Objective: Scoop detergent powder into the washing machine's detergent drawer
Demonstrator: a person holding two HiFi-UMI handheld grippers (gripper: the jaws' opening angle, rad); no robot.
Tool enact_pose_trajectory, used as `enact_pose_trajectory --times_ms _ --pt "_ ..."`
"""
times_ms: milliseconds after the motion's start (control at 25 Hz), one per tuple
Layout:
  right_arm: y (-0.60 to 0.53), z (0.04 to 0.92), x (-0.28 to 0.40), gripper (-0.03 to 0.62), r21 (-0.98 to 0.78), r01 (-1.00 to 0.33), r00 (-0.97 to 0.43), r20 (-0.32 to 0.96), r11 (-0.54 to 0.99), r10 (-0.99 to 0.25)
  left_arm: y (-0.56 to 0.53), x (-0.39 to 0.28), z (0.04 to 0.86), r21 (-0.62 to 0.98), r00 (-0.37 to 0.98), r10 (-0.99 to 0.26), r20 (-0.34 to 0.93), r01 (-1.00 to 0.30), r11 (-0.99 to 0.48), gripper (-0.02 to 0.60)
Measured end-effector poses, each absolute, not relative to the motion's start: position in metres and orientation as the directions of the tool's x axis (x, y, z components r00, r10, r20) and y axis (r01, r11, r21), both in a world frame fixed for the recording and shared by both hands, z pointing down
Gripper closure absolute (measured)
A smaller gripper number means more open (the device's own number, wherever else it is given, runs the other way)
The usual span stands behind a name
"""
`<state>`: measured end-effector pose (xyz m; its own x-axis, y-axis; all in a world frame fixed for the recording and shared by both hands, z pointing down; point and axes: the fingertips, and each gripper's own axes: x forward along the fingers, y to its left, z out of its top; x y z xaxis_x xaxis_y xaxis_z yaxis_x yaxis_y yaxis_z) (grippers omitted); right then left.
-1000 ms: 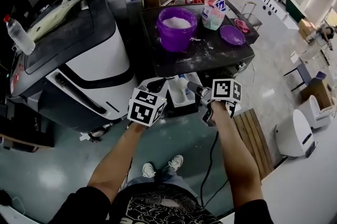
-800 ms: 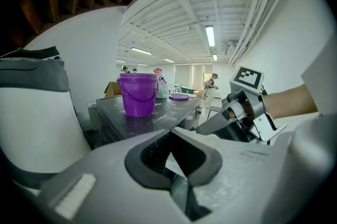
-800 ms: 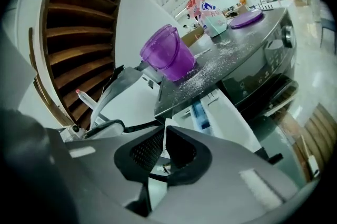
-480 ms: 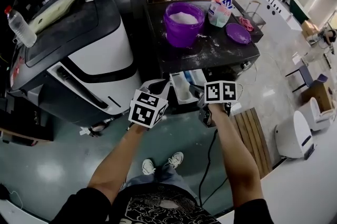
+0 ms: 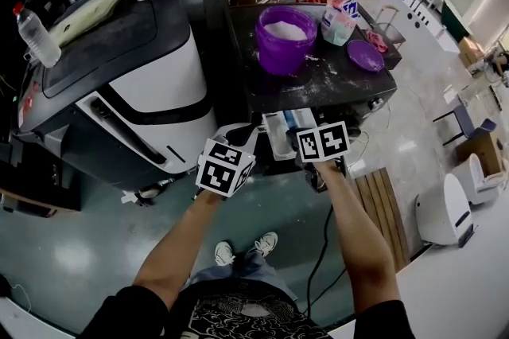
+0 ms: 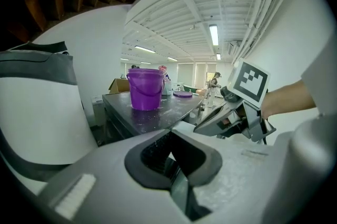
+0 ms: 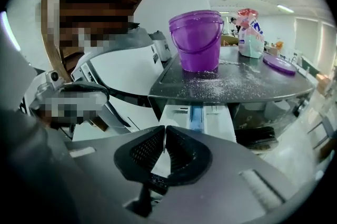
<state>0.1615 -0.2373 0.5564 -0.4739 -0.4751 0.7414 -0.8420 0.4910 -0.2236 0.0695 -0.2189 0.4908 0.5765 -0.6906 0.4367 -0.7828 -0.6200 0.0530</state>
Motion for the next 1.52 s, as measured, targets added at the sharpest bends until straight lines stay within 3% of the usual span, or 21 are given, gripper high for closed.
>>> enact_pose_trajectory --times_ms 880,1520 --pt "-0.231 0.554 0.151 0.557 0.198 -0.657 -0.352 0.772 0.727 -0.529 -0.214 0.07 0.486 0.053 0.586 -0.689 0.426 -0.776 -0.628 0.581" --pt "-0.23 0.543 0.139 0.557 0.41 -0.481 -0.314 0.745 0.775 -0.589 -0.216 0.063 0.481 0.049 0.586 -0.696 0.416 -0.778 -0.626 0.581"
